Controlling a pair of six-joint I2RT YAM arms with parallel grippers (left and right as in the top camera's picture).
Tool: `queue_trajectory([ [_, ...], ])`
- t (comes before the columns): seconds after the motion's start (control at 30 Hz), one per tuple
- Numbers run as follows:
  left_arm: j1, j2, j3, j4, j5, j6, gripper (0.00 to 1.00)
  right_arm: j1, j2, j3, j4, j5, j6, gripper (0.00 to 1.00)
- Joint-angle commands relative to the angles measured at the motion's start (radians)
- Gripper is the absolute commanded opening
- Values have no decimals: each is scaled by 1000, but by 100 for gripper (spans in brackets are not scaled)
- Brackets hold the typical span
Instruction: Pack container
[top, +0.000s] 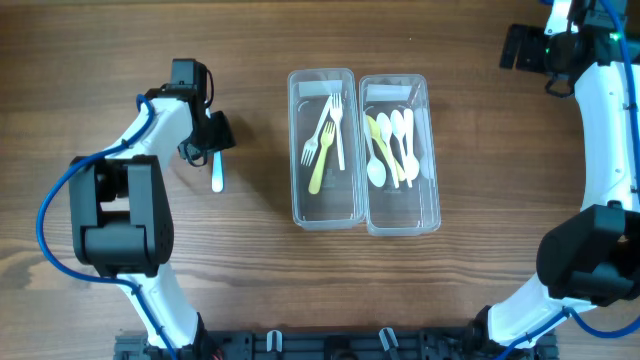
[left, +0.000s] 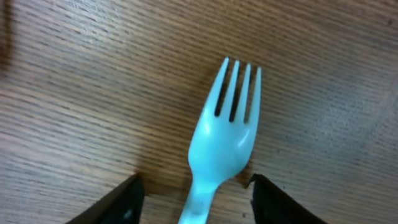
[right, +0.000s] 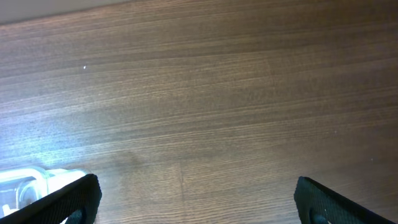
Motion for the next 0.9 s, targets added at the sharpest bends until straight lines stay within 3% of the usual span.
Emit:
queue_trajectory([
  [0.0,-4,84,-8,4,3,21,42,3,-13,10,2,6,-13,100],
  [0.13,-5,94,-8,-12,11,21,24,3,-13,10,2,6,-12,100],
  [0.37,-5,80,-5,-15,26,21,21,3,-13,10,2,6,-12,100],
  [0.53,-5,29,-5,-20,26,21,10,3,-13,10,2,6,-12,100],
  [0.87,-4,-150,26,-19,26,20,12,3,-13,10,2,6,-12,100],
])
